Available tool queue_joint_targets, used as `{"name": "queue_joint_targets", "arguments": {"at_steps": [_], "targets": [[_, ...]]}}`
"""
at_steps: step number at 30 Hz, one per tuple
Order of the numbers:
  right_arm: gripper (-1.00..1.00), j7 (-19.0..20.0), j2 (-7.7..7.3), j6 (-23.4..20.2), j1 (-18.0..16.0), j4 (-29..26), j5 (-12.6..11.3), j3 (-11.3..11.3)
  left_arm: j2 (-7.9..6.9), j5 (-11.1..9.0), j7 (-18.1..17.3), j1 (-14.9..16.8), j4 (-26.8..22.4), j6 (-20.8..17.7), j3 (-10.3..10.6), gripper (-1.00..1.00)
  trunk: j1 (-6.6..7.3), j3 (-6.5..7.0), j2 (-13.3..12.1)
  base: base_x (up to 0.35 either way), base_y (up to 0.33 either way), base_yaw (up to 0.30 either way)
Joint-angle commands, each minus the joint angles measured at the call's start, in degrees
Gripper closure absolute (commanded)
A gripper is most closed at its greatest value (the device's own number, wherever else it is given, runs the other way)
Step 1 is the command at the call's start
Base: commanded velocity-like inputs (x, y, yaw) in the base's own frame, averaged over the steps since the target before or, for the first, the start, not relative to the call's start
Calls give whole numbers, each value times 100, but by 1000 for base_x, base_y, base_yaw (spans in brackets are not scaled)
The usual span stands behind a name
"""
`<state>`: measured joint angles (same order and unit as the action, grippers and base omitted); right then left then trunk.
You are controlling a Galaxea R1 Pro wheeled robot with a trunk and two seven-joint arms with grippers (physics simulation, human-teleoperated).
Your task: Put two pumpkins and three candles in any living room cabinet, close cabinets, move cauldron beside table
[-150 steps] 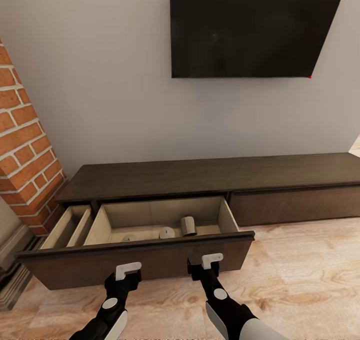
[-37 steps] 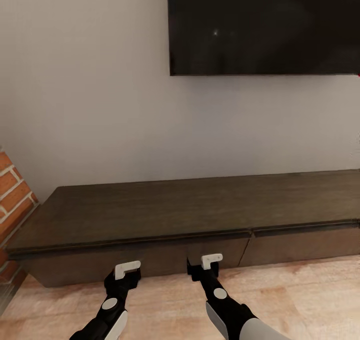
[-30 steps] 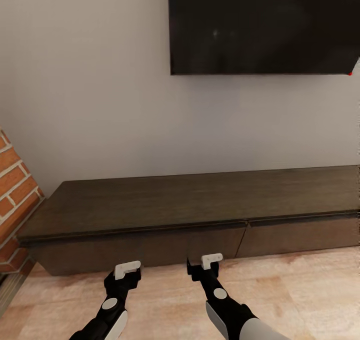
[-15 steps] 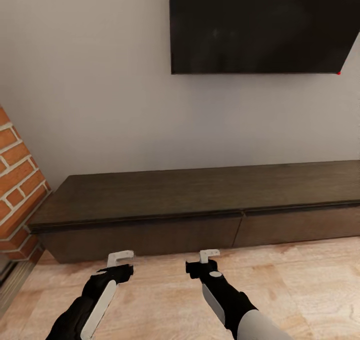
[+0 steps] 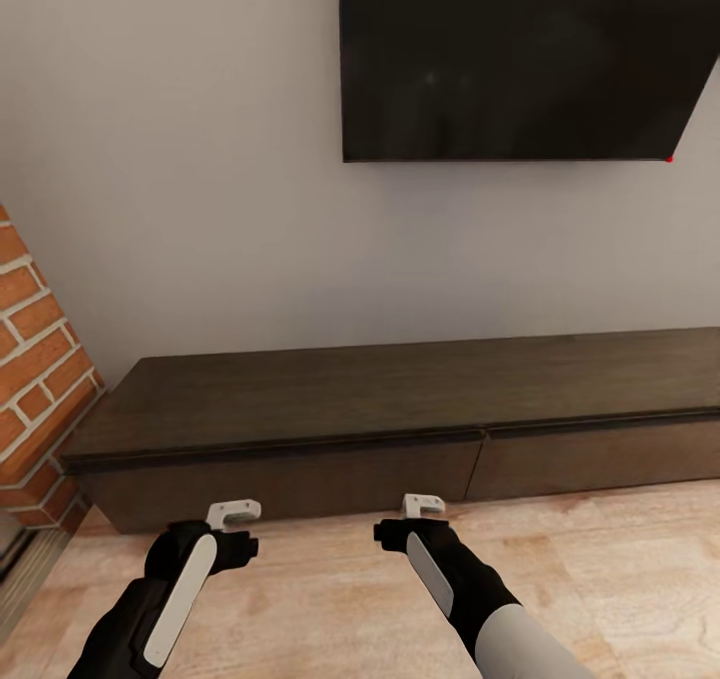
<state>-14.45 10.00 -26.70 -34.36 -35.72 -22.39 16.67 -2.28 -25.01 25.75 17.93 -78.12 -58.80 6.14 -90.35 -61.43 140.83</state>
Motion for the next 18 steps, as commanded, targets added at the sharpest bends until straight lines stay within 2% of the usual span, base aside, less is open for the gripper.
{"name": "queue_joint_targets", "arguments": {"at_steps": [1, 12, 14, 18], "targets": [[-100, -7, 0, -4, 0, -2, -4, 1, 8, -3, 0, 0, -1, -9, -41, -100, 22, 18, -42, 0, 0, 0], [-100, -25, 0, -15, 0, -5, -11, -5, 53, -6, 8, 0, 108, -10, -126, -100, 264, 216, -483, 0, 0, 0], [-100, -12, 0, -22, 0, -5, -56, -6, 36, -4, 3, 24, 422, -3, -292, -100, 308, 252, -563, 0, 0, 0], [-100, -15, 0, -74, 9, -12, -336, -3, 54, -3, 0, 48, 826, 40, -586, -100, 396, 324, -723, 0, 0, 0]]}}
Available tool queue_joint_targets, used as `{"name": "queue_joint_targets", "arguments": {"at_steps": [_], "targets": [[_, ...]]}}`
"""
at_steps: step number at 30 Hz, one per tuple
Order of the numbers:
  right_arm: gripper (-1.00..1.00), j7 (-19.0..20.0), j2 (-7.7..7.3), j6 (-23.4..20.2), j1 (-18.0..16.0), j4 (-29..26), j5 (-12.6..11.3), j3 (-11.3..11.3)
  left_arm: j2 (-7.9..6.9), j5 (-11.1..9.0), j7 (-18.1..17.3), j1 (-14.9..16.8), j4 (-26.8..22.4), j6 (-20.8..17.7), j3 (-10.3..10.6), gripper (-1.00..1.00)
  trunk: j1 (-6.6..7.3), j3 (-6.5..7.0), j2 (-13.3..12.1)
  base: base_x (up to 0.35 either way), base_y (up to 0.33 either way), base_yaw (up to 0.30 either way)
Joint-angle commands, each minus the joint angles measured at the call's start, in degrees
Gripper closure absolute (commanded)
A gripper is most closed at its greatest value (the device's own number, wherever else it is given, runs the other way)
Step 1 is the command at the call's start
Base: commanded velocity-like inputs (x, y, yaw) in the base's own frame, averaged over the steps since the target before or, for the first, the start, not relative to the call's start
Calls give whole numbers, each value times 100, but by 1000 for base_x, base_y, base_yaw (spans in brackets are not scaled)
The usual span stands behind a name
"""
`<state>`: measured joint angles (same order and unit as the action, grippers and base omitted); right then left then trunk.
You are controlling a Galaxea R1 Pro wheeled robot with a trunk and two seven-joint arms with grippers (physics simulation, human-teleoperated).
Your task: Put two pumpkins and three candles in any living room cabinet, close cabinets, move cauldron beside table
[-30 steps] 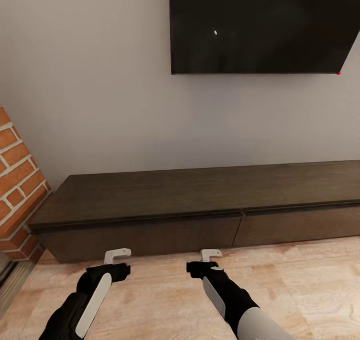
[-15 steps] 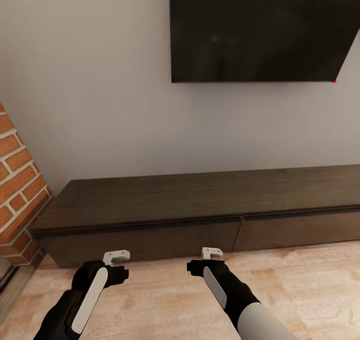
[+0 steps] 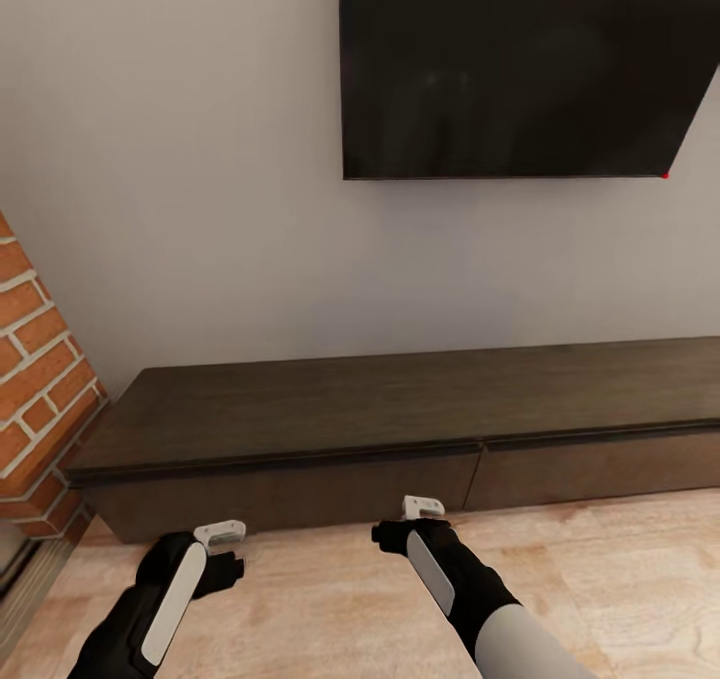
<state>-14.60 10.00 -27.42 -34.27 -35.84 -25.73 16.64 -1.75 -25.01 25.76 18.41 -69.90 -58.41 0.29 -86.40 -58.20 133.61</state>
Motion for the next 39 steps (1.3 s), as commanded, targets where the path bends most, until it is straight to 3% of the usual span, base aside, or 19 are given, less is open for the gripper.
{"name": "queue_joint_targets", "arguments": {"at_steps": [1, 5, 7, 8, 11, 17, 18, 25, 30, 35, 39], "targets": [[-100, -3, 0, -82, 21, -1, -40, -4, -4, -3, -5, 2, 144, 14, -34, -100, 23, 19, -42, 0, 0, 0], [-100, -7, 0, -497, 71, -216, -91, 0, -13, 9, -8, 4, 690, 91, -61, -100, 110, 90, -202, 0, 0, 0], [-100, -17, 0, -583, 212, -482, -76, 3, -11, 8, -9, -1, 1025, 338, -45, -100, 154, 126, -282, 0, 0, 0], [-100, -29, 0, -612, 943, -925, -41, 8, -16, 24, -16, 3, 1978, 1279, -1, -100, 176, 144, -322, 0, 0, 0], [-100, -19, 0, -558, 1288, -1073, -26, 8, -13, 64, -17, 1, 2793, 2011, 10, -100, 242, 198, -443, 0, 0, 0], [-100, -8, 0, 173, 1631, -1058, -19, 32, -32, 74, -18, -1, 3063, 2544, 42, -100, 374, 306, -683, 0, 0, 0], [-100, 1, -43, 668, 1763, -1029, -33, 62, -35, 83, -19, -2, 3210, 2892, 52, -100, 396, 324, -723, 0, 0, 0], [-100, 26, -25, 871, 1805, -467, -22, 78, -40, 91, -18, -4, 3716, 3306, 79, -100, 550, 449, -1004, 0, 0, 0], [-100, 19, -1, 1311, 1809, -176, -15, 115, -44, 93, -25, -4, 4088, 3669, 84, -100, 660, 539, -1205, 0, 0, 0], [-100, -23, 0, 1542, 1806, -115, -12, 400, -46, 93, -26, -4, 4176, 3748, 85, -100, 769, 629, -1405, -114, 0, 0], [-100, -32, 0, 1572, 1809, -109, -11, 474, -42, 93, -27, -4, 4184, 3759, 85, -100, 857, 696, -1566, -214, 0, 0]]}}
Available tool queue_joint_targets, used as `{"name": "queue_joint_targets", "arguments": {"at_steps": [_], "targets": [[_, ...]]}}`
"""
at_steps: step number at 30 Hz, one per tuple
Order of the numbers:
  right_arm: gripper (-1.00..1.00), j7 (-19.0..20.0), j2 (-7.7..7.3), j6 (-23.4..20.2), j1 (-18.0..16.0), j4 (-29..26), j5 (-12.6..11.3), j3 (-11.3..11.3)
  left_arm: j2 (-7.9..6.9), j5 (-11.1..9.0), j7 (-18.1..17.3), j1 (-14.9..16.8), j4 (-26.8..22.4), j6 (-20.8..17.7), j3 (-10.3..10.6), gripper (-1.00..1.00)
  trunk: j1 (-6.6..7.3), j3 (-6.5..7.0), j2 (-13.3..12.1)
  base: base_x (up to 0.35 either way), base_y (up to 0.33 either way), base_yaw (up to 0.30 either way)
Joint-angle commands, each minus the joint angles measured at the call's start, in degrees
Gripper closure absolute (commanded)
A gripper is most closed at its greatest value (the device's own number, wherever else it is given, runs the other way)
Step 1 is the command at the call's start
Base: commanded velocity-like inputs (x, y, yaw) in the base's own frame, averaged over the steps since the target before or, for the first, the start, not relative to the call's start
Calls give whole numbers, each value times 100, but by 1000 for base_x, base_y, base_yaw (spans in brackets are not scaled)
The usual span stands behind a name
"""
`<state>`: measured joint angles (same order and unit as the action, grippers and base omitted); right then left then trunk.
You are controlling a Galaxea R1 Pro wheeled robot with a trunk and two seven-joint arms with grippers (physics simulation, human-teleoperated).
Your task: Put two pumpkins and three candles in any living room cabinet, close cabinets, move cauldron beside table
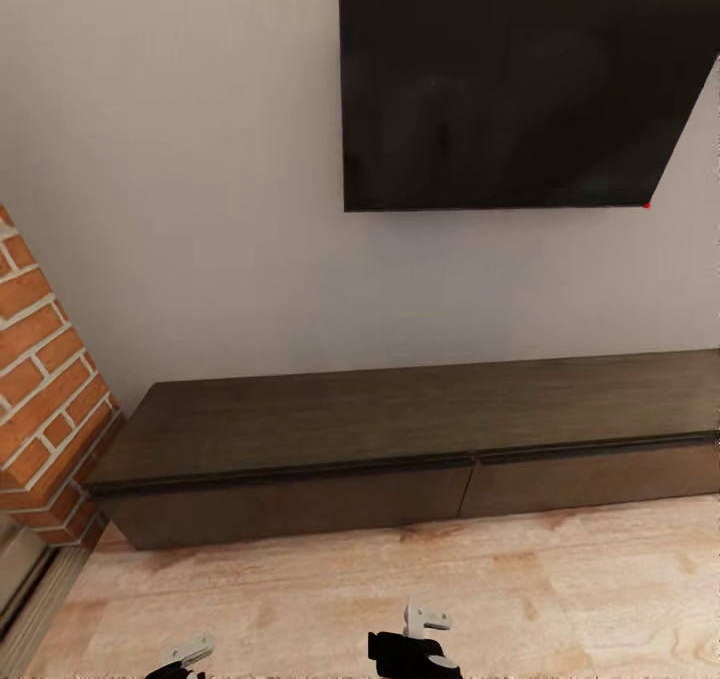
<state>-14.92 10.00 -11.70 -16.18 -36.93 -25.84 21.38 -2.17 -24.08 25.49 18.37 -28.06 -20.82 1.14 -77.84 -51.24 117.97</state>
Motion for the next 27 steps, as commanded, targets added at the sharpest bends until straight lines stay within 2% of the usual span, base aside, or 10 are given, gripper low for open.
{"name": "queue_joint_targets", "arguments": {"at_steps": [1, 12, 24, 27], "targets": [[-100, 1, 0, 2, 0, 0, 0, 3, -1, 0, 0, 0, 0, 2, 0, -100, 23, 14, -41, -103, 0, 0], [-100, 17, 0, 6, -2, 371, -6, -9, 10, 0, 0, 0, 11, 8, 0, -100, 264, 119, -483, -17, 0, 0], [-100, 40, -13, 26, -3, 415, 18, 34, 24, 0, 0, 0, 20, 16, 0, -100, 528, 234, -964, -56, 0, 0], [-100, 48, -24, 227, -2, 419, 14, 39, 23, -2, 0, 0, 20, 16, 0, -100, 594, 284, -1084, -3, 0, 0]]}}
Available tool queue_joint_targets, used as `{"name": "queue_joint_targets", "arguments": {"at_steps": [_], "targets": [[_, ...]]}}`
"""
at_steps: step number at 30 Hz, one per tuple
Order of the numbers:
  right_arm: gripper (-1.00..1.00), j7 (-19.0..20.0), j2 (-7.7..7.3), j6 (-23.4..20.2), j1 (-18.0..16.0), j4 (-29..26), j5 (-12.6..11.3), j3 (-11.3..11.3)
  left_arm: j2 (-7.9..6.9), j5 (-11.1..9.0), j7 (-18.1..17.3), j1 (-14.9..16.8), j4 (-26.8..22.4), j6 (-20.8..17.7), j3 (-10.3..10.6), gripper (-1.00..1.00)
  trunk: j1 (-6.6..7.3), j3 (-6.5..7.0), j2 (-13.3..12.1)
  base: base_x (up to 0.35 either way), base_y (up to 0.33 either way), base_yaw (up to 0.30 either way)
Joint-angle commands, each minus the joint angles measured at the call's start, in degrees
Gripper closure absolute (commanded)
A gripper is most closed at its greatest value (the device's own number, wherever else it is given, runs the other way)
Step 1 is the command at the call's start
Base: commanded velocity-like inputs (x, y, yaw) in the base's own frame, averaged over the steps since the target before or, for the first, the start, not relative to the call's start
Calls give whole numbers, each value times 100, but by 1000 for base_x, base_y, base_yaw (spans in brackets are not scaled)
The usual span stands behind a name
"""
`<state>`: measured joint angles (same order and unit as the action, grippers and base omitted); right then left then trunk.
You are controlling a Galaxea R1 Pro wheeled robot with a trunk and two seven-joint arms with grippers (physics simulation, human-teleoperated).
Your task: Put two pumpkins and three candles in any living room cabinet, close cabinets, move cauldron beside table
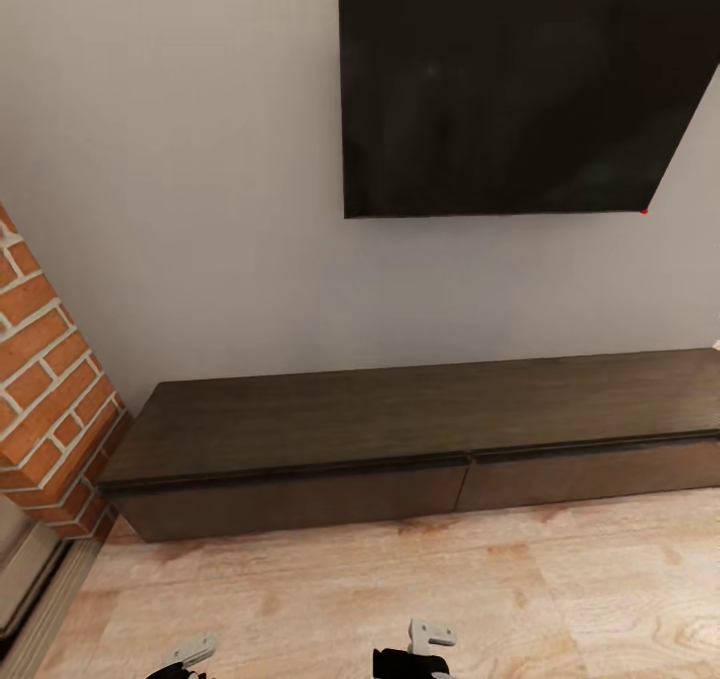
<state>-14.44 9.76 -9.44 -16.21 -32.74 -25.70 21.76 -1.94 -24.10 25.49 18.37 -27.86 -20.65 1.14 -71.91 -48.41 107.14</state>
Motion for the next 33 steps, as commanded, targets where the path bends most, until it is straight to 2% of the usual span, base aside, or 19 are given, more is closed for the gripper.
{"name": "queue_joint_targets", "arguments": {"at_steps": [1, 33], "targets": [[-100, 1, 3, 70, 0, 0, -2, 1, 3, 0, 0, 0, 0, 0, 0, -100, 23, 18, -42, -1, 0, 0], [-100, 3, -17, 568, 2, 88, -12, 4, 3, 1, 9, 0, 0, 0, 0, -100, 725, 591, -1325, 0, 0, 0]]}}
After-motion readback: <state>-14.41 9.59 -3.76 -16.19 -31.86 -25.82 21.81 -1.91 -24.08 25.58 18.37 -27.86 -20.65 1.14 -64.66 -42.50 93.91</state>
